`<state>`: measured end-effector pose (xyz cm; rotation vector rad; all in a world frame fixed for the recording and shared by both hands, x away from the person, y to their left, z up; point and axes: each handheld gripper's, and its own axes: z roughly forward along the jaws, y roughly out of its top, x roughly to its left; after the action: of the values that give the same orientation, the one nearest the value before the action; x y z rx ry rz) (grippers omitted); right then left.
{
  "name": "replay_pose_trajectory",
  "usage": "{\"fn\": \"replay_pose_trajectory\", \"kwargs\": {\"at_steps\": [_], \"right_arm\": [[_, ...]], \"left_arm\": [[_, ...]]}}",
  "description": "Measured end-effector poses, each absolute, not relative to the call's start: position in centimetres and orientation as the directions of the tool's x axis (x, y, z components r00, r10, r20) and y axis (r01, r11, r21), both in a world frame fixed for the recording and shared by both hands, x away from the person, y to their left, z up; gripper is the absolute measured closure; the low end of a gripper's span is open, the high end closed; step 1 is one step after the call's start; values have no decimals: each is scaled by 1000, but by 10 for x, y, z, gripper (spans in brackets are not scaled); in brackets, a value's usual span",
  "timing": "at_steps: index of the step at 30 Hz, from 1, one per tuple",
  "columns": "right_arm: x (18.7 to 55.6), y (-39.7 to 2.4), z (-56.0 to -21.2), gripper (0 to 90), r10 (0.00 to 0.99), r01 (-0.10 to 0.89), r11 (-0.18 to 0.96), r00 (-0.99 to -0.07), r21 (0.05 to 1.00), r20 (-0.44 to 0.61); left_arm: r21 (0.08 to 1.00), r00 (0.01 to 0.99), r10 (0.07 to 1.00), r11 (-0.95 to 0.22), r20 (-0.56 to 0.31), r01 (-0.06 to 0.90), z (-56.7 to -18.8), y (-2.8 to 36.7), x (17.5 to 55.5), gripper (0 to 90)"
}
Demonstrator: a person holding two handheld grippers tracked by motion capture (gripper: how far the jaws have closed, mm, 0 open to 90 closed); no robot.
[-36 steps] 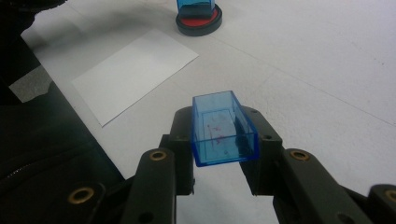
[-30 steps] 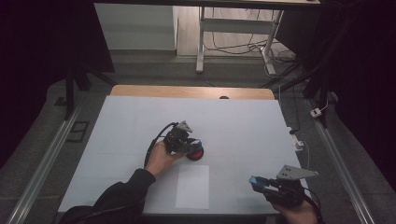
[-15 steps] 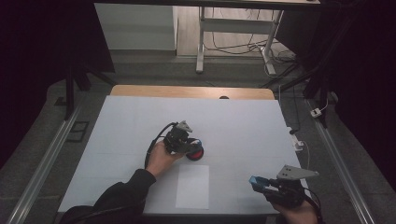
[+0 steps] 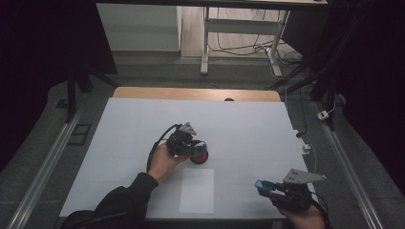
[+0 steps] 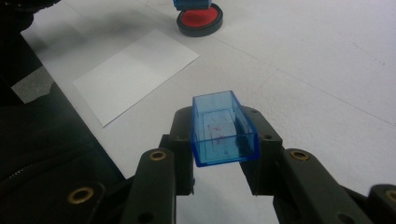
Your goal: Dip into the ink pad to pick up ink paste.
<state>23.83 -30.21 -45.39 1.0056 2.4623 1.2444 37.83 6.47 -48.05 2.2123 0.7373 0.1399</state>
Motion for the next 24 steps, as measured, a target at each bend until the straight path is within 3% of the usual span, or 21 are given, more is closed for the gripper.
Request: {"fn": "replay_pose_trajectory", "kwargs": {"at_steps": [24], "right_arm": [[238, -302, -454, 680, 650, 480, 411, -750, 775, 120]], "left_arm": [[740, 848, 504, -506, -164, 444, -459, 79, 353, 696]]}}
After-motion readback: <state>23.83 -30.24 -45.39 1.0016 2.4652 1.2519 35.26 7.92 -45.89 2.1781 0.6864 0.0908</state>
